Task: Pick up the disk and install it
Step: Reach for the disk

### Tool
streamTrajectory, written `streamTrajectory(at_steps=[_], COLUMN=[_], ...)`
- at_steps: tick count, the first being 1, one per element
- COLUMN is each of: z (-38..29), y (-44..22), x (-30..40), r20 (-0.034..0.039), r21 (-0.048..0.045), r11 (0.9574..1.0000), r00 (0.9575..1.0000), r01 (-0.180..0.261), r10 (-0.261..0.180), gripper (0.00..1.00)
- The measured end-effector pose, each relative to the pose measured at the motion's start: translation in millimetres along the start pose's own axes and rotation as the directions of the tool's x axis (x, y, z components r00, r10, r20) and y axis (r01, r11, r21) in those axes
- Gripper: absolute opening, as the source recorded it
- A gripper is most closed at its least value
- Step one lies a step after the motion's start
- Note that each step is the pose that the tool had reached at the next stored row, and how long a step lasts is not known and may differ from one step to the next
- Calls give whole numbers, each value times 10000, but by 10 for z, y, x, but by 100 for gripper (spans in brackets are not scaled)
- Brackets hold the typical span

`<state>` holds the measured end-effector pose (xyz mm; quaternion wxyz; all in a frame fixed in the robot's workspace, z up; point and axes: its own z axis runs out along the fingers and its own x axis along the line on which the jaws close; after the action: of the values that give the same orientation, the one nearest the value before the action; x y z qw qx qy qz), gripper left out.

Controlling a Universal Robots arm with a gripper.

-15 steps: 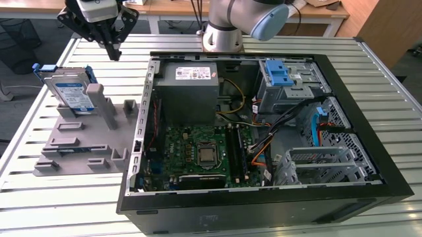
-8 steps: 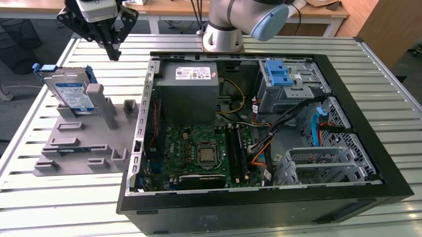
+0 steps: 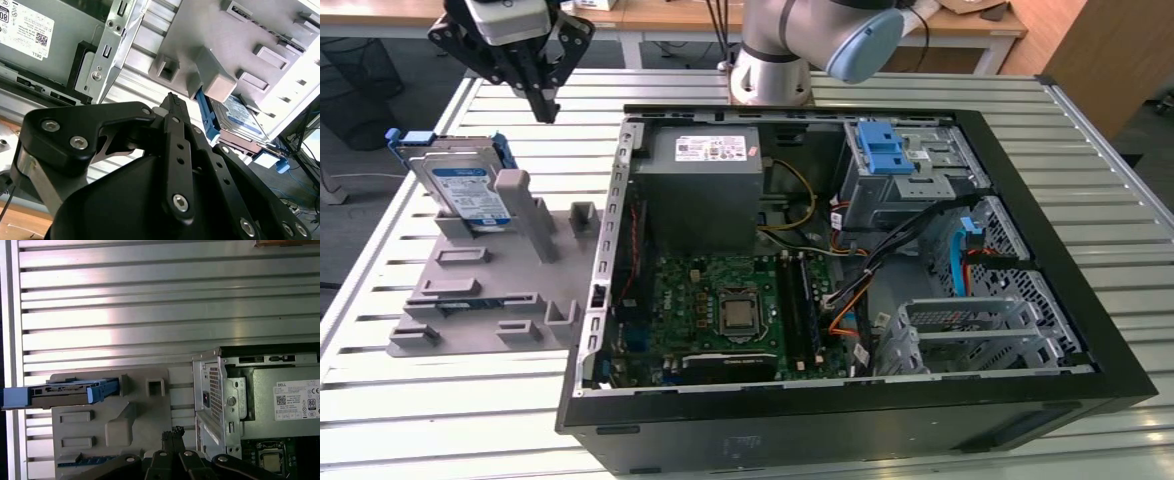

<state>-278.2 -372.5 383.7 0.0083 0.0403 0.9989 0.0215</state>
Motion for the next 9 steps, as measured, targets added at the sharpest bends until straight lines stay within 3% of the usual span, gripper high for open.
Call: streamTrajectory(at_steps=[9], z=[0], y=[-5], x=[61], r20=[1], r21=[0], r11=[10000], r00=[10000], r01=[0], r10=[0], gripper=[11])
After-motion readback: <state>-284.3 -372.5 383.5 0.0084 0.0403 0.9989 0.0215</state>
